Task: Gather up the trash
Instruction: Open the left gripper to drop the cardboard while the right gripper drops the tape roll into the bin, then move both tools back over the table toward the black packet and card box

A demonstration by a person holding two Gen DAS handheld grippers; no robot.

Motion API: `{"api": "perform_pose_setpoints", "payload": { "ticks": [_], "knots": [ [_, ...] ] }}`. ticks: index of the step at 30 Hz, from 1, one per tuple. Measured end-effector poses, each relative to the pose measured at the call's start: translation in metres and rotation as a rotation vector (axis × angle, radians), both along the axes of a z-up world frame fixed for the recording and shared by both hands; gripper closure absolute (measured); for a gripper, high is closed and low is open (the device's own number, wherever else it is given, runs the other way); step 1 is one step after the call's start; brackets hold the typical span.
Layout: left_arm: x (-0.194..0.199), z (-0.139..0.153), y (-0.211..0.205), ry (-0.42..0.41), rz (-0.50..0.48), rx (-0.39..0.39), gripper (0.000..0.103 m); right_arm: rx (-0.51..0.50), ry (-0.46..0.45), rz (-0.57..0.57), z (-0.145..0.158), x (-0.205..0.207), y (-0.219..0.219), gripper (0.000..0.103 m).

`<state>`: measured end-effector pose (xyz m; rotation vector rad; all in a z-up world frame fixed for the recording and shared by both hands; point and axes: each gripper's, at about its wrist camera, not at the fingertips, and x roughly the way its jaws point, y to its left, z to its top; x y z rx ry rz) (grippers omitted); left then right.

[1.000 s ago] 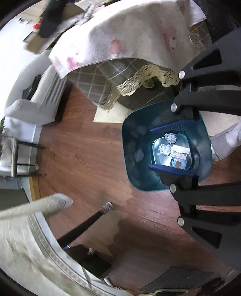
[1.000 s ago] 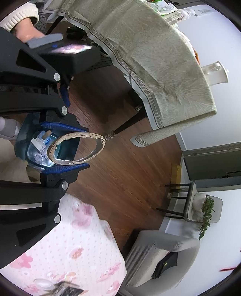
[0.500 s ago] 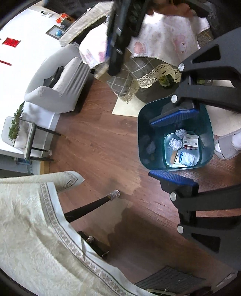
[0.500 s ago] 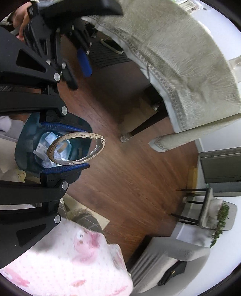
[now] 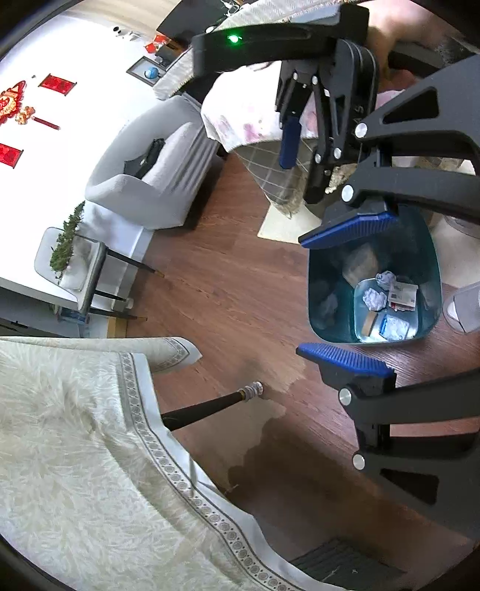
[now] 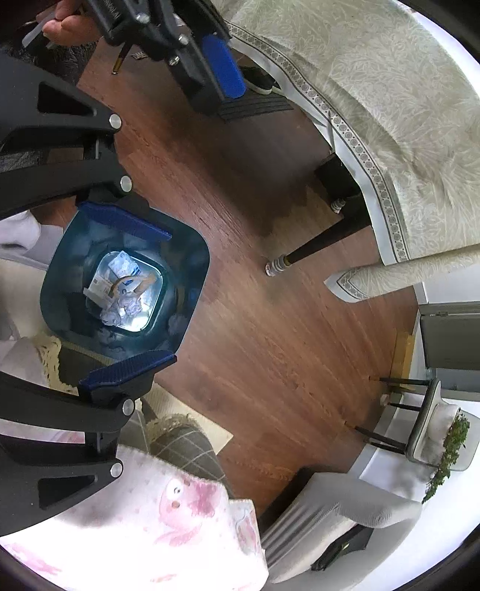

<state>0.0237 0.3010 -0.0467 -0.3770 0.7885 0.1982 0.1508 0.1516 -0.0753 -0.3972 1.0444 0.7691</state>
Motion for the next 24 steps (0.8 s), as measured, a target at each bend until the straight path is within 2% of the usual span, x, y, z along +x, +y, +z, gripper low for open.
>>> {"api": "perform_pose_setpoints", "payload": {
  "ticks": [6, 11, 18, 24],
  "knots": [
    [0.002, 0.017, -0.009, -0.048, -0.013, 0.005, 0.044, -0.020, -0.009, -0.006, 0.001, 0.000, -0.012, 0.041],
    [0.009, 0.029, -0.021, -0.086, -0.031, -0.005, 0.042, 0.039, -0.035, -0.012, 0.019, 0.000, -0.030, 0.041],
    [0.021, 0.049, -0.063, -0.125, -0.102, 0.089, 0.035, 0.089, -0.089, -0.058, 0.046, 0.006, -0.066, 0.040],
    [0.032, 0.060, -0.093, -0.162, -0.149, 0.083, 0.031, 0.116, -0.110, -0.126, 0.057, 0.018, -0.103, 0.038]
  ]
}}
